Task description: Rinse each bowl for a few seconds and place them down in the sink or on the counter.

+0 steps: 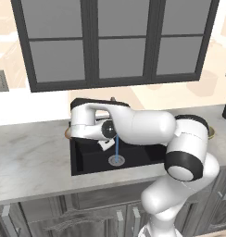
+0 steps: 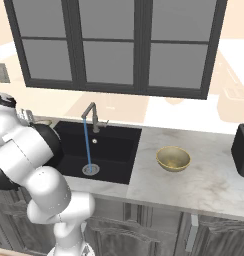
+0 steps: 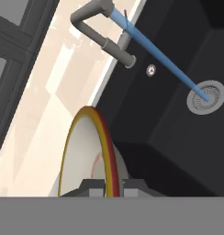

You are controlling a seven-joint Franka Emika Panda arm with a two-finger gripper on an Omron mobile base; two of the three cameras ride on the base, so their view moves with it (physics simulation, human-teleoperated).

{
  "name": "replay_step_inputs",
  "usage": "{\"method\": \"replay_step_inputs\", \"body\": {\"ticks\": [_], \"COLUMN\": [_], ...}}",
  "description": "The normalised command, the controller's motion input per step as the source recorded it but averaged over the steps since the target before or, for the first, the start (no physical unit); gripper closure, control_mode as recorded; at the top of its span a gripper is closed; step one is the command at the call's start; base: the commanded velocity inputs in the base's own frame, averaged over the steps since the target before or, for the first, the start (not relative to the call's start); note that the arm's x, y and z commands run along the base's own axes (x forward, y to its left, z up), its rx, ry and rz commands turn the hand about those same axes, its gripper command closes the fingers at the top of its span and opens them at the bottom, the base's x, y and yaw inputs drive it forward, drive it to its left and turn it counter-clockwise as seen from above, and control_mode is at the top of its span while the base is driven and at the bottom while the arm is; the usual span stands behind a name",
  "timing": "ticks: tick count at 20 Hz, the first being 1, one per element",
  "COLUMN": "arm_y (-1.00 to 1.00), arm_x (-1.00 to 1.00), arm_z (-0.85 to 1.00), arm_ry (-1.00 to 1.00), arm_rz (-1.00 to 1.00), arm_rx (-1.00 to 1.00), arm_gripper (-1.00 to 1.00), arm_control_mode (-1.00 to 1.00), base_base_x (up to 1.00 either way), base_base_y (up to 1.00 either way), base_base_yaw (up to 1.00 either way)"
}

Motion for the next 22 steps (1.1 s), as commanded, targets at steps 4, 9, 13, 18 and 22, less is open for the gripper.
{"method": "replay_step_inputs", "body": {"ticks": [4,9,13,18,22], "arm_y": [0.42,0.28,0.25,0.23,0.22], "arm_x": [-0.08,-0.01,0.00,0.00,0.00], "arm_z": [0.06,0.00,0.00,0.00,-0.05], "arm_ry": [0.01,0.03,0.05,0.05,0.04], "arm_rz": [0.02,0.02,0.01,0.01,0.01], "arm_rx": [-0.05,-0.01,0.00,0.00,0.00], "arm_gripper": [1.00,1.00,1.00,1.00,1.00], "arm_control_mode": [-1.00,-1.00,-1.00,-1.00,-1.00], "base_base_x": [0.00,0.00,0.00,0.00,0.00], "base_base_y": [0.00,0.00,0.00,0.00,0.00], "base_base_yaw": [0.00,0.00,0.00,0.00,0.00]}}
